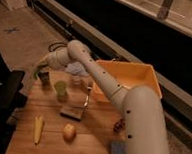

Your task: Place pepper in metal cup

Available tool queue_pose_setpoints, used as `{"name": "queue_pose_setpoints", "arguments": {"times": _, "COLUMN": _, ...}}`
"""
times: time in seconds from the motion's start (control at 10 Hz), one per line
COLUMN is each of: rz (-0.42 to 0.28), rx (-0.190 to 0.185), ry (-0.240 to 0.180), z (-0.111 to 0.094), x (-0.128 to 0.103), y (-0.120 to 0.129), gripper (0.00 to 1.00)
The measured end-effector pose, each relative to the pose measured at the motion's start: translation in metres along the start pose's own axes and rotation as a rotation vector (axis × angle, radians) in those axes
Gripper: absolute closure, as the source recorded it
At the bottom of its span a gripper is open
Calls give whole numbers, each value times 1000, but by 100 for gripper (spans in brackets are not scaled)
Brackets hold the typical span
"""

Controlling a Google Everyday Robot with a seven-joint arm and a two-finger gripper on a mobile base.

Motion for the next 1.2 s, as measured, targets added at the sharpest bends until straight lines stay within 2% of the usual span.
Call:
{"name": "queue_pose_setpoints", "arguments": {"times": 0.2, "rz": 17, "rx": 18, "ry": -5, "z": 1, "x": 5, "y": 3, "gripper": 100}}
{"name": "queue_pose_setpoints", "arguments": {"times": 0.6, "rz": 53, "rx": 1, "ry": 11, "z": 9, "x": 12, "y": 6, "gripper": 100}}
{"name": "queue_pose_setpoints", "arguments": {"times": 1.2, "rz": 87, "rx": -61, "ry": -9, "z": 36, "x": 18, "y": 8, "gripper": 100}}
